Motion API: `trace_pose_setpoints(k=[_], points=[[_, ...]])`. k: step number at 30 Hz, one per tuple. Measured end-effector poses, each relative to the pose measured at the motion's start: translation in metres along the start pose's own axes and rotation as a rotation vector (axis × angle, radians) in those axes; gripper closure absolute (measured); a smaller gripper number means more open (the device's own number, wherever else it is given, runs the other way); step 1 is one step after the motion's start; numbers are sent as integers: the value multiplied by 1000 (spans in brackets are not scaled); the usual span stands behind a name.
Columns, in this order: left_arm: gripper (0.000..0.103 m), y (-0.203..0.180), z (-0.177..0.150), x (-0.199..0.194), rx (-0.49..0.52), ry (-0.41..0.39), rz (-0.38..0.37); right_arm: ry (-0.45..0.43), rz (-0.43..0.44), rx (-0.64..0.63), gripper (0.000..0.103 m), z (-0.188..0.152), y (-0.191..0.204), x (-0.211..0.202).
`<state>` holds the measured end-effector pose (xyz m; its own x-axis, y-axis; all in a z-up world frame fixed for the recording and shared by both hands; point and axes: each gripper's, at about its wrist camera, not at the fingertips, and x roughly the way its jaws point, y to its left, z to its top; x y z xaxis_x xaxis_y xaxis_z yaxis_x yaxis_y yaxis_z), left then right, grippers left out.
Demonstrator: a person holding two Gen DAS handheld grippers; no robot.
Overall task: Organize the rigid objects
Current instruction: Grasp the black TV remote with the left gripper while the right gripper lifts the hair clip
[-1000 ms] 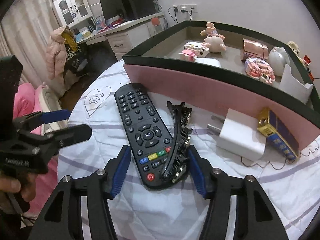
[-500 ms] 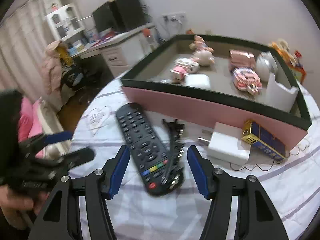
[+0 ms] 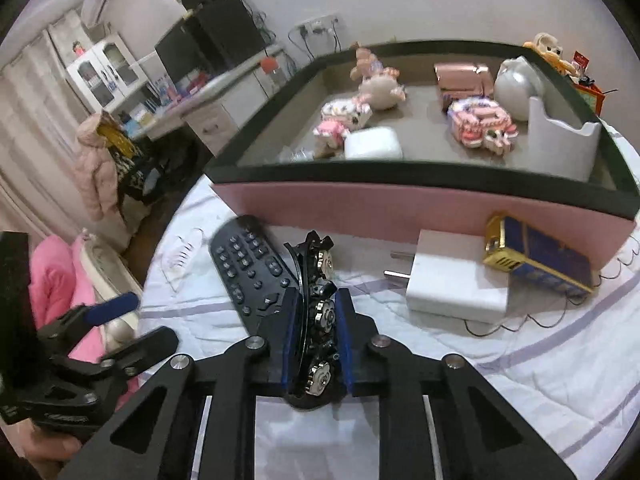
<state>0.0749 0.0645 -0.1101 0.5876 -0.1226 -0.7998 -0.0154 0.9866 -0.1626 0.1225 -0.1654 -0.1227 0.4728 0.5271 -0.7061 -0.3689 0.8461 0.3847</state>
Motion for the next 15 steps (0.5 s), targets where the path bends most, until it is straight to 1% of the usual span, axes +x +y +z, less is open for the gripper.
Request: trace_pose_setpoints(k=[4,9,11,12,15], points=[[0,-16,5,4,14,-5,-14,-31,-17,18,85,-3,-8,-19],[0,-46,13,15,31,-6,-34,-47,-76,46,85,-11,-25,-36],[0,-58,16,24,29,7,-38,-50,-97,69,85,-16,-36,-42],[0,-63,17,29,23,15,-33,-53,-101,78,85,-19,-41,-44],[0,-72,22,49,-8,40,26,-60,-102,94,85,-21,-52,-51]])
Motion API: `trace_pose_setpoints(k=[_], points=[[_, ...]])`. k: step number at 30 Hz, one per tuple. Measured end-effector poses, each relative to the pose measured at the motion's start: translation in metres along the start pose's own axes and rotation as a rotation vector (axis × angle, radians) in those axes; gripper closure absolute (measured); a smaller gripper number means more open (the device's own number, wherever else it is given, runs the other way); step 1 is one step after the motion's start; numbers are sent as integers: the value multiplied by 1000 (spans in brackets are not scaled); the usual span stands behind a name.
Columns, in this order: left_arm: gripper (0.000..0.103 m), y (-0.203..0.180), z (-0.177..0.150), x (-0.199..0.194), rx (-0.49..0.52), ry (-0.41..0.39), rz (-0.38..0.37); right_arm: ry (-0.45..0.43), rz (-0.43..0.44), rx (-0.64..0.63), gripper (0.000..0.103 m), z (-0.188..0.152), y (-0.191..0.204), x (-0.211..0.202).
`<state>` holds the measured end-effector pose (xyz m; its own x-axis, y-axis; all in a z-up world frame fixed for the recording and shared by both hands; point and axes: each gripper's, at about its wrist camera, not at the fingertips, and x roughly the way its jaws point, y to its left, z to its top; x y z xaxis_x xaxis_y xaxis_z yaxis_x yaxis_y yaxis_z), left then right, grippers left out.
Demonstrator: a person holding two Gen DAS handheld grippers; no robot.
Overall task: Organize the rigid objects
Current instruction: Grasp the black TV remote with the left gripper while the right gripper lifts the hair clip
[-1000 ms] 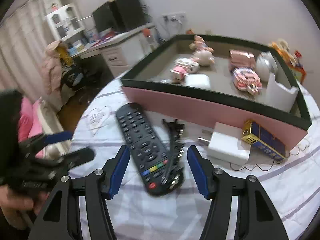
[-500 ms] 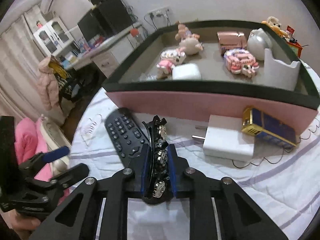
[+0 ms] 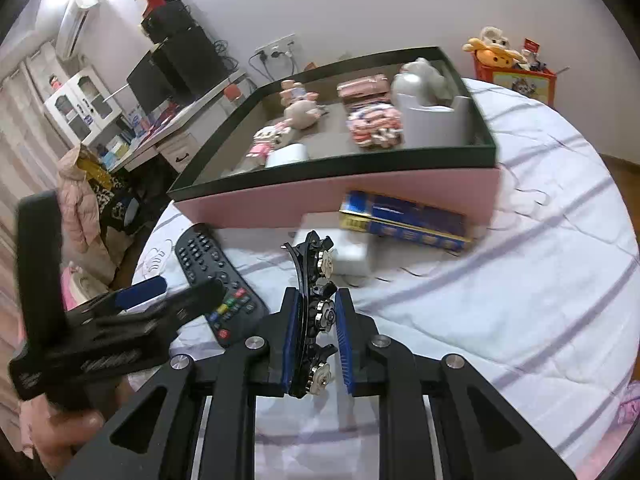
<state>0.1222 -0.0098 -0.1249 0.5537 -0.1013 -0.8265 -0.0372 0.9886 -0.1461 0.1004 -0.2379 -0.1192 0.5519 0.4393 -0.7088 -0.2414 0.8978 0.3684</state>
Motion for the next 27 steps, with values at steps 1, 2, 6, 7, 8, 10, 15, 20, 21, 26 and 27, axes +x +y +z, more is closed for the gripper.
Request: trace_pose_setpoints(k=[1,2,6,7,8,10,15,20,21,26,27], points=[[0,-2,2,9,-12,21,21,-1,0,2,85,0,-3,-1],[0,-5,4,11,-15,6,42,-2,1,3,85,0,-4,-2],[0,-15,6,21,19,-19,138,0,19,4,85,0,-5,-2],[0,-13,4,19,20,-30,127,2,29,-1,85,1,-3,0],[1,-12,1,18,34,-36,122,3,37,-5,85,0,-1,0],[7,-7,-4,12,65,-47,93,9,60,-16,85,-2,3,3],[43,15,-12,-4,84,-67,40,22,82,-26,85,-8,12,9],[61,35,-15,-13,64,-70,-15,26,82,-25,85,-8,14,10],[61,35,-16,-13,73,-76,-14,26,83,-27,85,-7,14,10],[41,19,-18,-5,153,-104,39,34,78,-35,85,-7,19,13],[43,19,-18,-4,152,-109,38,35,79,-36,85,-8,20,13]])
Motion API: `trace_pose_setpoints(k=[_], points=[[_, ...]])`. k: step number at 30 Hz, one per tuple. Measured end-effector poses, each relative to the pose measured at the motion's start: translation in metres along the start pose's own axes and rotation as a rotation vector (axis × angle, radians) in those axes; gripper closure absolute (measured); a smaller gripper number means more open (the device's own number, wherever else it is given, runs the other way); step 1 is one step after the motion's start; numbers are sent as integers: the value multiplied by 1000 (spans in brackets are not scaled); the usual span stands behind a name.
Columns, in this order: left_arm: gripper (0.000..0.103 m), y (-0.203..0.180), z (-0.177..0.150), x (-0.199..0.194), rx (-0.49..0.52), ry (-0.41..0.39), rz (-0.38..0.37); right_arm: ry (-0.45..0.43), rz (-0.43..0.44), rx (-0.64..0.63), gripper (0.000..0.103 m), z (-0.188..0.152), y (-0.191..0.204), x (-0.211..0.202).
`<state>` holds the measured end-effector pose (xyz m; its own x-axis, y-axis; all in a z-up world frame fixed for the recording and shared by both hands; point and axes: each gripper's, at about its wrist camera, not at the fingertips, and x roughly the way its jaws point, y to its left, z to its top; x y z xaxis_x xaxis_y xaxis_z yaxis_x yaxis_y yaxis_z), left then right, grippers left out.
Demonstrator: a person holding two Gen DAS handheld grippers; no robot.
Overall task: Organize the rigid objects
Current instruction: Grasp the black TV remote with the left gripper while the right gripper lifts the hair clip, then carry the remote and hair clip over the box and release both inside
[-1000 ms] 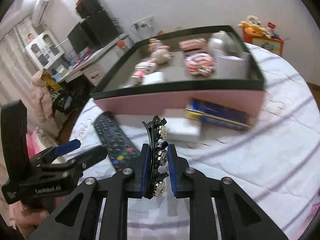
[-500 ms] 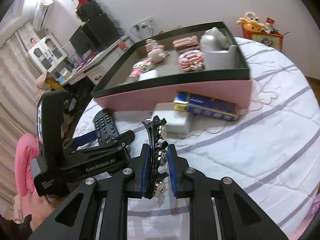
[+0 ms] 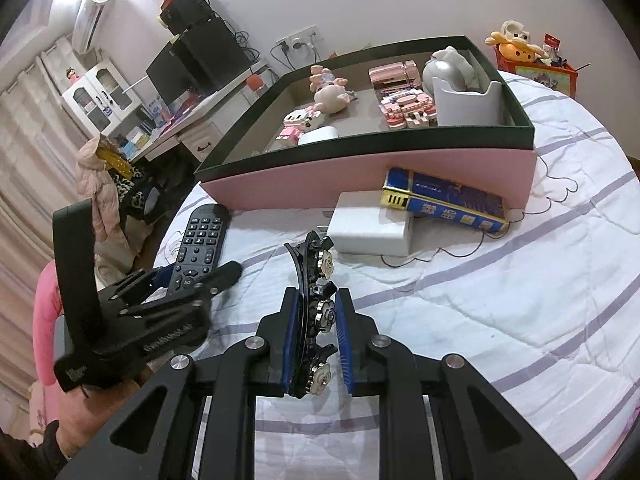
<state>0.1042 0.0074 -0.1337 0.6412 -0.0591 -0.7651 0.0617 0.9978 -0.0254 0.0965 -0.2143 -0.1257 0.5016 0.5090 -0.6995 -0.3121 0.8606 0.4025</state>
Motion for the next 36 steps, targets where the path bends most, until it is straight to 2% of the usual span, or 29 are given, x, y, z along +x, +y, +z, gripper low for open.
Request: trace_pose_setpoints(k=[2,3,4,7,13,24,29,36], points=[[61,5,1,-2,-18,3,-17,1,-2,-5,85,0,2,0],[66,8,2,-4,-27,7,-34,1,-3,-7,85,0,3,-1],[75,12,3,-6,-41,11,-52,0,-3,-8,85,0,4,-1],[85,16,3,-13,-48,8,-88,-4,-3,-10,85,2,4,-3],[86,11,6,-36,-15,-38,-133,-11,4,-20,85,5,10,-7],[86,14,24,-73,-1,-115,-172,-42,14,-37,85,17,20,-20],[86,12,49,-92,25,-178,-178,-95,9,-76,85,42,29,-38],[86,8,98,-90,28,-214,-211,-138,-70,-120,85,101,35,-48]])
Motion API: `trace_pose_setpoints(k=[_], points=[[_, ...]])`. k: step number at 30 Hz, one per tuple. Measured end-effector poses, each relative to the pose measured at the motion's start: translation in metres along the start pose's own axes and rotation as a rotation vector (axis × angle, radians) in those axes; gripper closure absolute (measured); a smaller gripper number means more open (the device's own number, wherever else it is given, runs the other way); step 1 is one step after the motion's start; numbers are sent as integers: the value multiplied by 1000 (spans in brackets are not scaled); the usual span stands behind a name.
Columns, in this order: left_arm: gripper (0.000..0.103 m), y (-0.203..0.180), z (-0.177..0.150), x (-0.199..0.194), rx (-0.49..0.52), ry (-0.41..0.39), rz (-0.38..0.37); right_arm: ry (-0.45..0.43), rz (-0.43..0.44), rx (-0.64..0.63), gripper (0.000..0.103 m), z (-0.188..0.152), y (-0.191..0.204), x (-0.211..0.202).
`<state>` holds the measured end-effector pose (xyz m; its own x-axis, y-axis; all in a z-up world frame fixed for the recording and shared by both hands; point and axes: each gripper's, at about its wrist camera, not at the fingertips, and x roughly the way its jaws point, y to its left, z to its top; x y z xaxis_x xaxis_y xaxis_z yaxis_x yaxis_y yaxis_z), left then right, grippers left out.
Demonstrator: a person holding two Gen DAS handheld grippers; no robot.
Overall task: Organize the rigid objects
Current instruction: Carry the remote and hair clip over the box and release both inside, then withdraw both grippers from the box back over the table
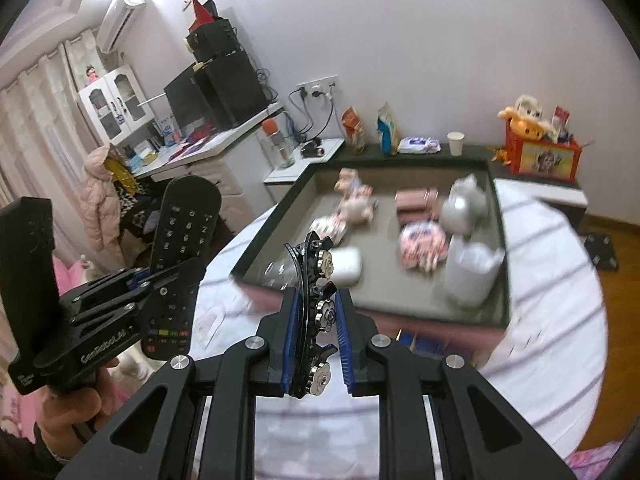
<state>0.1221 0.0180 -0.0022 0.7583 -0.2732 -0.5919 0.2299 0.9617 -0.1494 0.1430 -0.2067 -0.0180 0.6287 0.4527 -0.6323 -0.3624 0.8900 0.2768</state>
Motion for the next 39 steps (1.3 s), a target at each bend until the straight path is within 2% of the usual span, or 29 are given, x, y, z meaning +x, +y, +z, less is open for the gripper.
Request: trace_pose_setpoints(k=[5,10,16,25,26,28,29,30,31,32,33,34,36,39], points=[[86,-2,31,30,6,6,-18,11,-27,5,85,32,-11,20],[86,-4,45,76,19,61,-27,52,-40,33,85,53,-24,56],[86,0,41,124,5,142,-25,133,-48,68,85,54,-40,103],[85,3,34,151,7,202,9,208,-67,82,84,45,-49,136],[79,3,33,151,7,203,15,215,-73,80,83,44,-49,138],[67,4,34,150,4,209,41,223,-92,82,67,43,-51,139],[56,6,34,148,-1,210,60,219,-100,85,65,43,-52,138],[50,9,35,145,-8,208,66,212,-100,88,62,43,-53,136],[39,14,36,141,-21,202,78,212,-118,97,48,43,-55,133],[23,18,36,137,-32,195,89,207,-132,104,41,43,-57,130],[14,21,37,131,-46,185,98,189,-136,114,28,43,-59,123],[0,25,38,123,-61,167,101,173,-128,127,19,42,-60,118],[0,28,38,109,-63,132,100,142,-102,155,17,42,-61,103],[0,23,39,88,-34,99,125,106,-126,162,8,42,-55,84]])
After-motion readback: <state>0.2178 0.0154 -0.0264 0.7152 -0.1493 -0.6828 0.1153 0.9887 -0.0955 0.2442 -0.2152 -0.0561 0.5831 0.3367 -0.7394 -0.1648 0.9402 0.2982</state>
